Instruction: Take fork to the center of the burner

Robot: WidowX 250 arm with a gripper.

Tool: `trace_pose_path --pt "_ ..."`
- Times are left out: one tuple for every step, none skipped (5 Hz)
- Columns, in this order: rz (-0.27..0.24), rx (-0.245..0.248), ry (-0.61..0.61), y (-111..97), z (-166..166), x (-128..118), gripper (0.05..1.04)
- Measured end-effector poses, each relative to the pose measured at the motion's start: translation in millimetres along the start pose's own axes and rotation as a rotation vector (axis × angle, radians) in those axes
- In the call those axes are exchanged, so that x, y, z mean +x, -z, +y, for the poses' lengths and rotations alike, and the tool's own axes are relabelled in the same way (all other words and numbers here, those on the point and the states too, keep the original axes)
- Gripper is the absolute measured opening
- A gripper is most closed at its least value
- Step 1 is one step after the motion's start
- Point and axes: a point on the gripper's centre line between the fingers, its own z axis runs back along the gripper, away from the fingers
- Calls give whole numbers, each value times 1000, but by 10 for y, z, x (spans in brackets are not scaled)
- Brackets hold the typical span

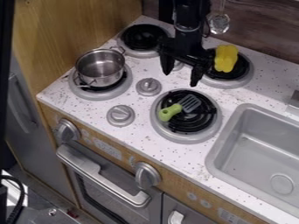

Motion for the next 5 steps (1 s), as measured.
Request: trace_pose_path --pt "52 -8 0 163 -27 -108 1000" --pt "81 -43 -24 328 -57 -323 1000" --pt "65 -41 -53 378 29 -434 1000" --pt "72 -55 -87 395 69 -483 964" --pt "113 -52 -88 460 86 -492 708"
